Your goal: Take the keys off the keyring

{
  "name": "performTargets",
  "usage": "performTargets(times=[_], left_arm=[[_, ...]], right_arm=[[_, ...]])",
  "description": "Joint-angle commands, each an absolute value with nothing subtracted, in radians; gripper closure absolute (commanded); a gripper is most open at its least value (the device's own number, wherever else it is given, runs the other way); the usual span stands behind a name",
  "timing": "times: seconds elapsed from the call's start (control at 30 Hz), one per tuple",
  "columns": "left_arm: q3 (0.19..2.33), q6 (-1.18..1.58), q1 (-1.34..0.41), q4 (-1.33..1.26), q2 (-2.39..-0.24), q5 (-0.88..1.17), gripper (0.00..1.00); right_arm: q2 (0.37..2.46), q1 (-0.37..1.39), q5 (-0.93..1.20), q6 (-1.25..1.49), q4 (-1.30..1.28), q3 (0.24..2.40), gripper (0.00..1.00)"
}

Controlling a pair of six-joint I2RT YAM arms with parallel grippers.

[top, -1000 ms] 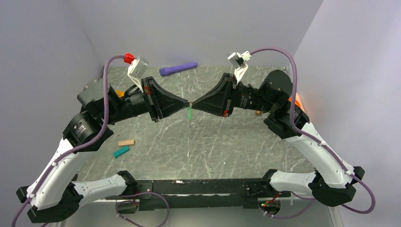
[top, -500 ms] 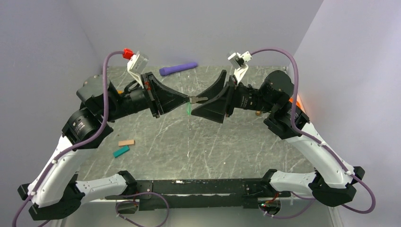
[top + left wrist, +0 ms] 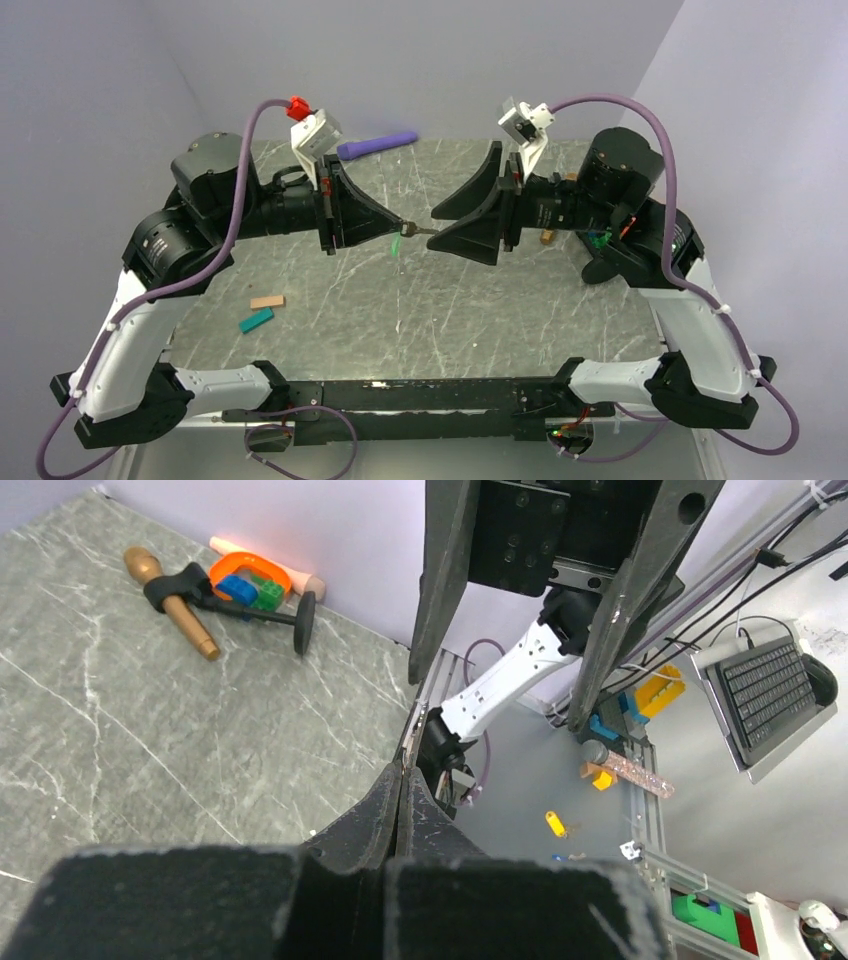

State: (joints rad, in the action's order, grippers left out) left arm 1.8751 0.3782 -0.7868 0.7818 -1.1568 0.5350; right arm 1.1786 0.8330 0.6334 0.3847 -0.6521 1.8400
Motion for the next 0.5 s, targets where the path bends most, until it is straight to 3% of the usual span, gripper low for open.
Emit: performTargets(times=[0.0,0.3,0.47], left_arm=[[1.871,0.362,-0.788,0.772,-1.162,0.598,1.0],[1.854,0.371,-0.788,0.749,-1.167,0.592,1.0],[1.839,0.374,-0.788,0.739,-1.161,0.576,1.0]], right_arm=[[1.254,0.835,0.675,0.318,-0.777,1.922,0.38],[1.294,0.834,0.717,0.307,-0.791,1.927,0.52],[1.286,0.835,0.724,0.312,-0.779,1.902,0.72]])
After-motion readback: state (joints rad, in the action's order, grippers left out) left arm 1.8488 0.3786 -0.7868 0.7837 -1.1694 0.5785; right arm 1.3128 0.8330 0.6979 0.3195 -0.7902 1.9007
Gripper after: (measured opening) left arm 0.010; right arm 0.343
